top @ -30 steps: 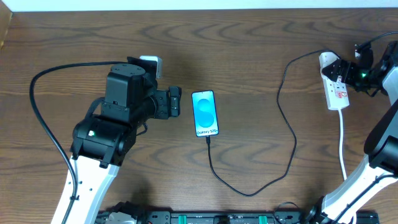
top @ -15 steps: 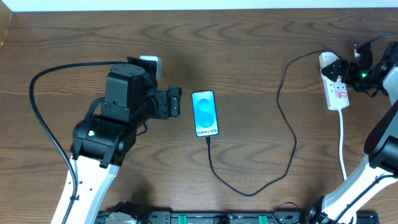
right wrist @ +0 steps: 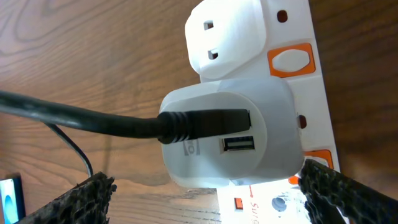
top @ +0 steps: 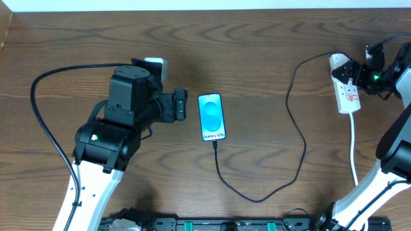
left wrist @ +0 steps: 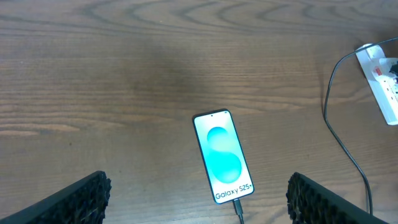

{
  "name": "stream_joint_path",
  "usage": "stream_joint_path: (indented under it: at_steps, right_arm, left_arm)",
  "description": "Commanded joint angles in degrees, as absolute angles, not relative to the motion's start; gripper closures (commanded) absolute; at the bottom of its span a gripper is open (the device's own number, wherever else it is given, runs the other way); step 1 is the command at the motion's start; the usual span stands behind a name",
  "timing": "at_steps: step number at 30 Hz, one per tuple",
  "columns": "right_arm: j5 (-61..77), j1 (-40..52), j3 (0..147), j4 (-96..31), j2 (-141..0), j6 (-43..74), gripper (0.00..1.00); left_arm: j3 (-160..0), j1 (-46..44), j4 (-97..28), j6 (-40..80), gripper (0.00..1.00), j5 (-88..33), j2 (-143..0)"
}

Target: Plug charger to phone and switch on socket

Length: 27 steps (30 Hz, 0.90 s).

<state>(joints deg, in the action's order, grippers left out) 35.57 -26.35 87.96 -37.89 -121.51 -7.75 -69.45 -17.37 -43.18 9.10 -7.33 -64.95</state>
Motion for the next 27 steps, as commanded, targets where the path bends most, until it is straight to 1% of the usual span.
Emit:
stream_joint_path:
  at_steps: [1, 14, 27]
  right_arm:
    - [37.87, -25.78, 86.96, -38.0, -122.17, -7.33, 0.05]
    - [38.11, -25.65, 85.06, -35.9, -122.17, -7.09, 0.05]
    - [37.65, -22.06, 83.85, -35.77, -122.17, -6.2, 0.07]
  left_arm:
    - [-69.6, -17.12, -43.29, 8.58, 0.09, -6.79, -65.1]
    - [-69.6, -17.12, -43.27, 8.58, 0.09, -6.79, -65.1]
    - [-69.6, -17.12, -43.27, 8.58, 0.09, -6.79, -65.1]
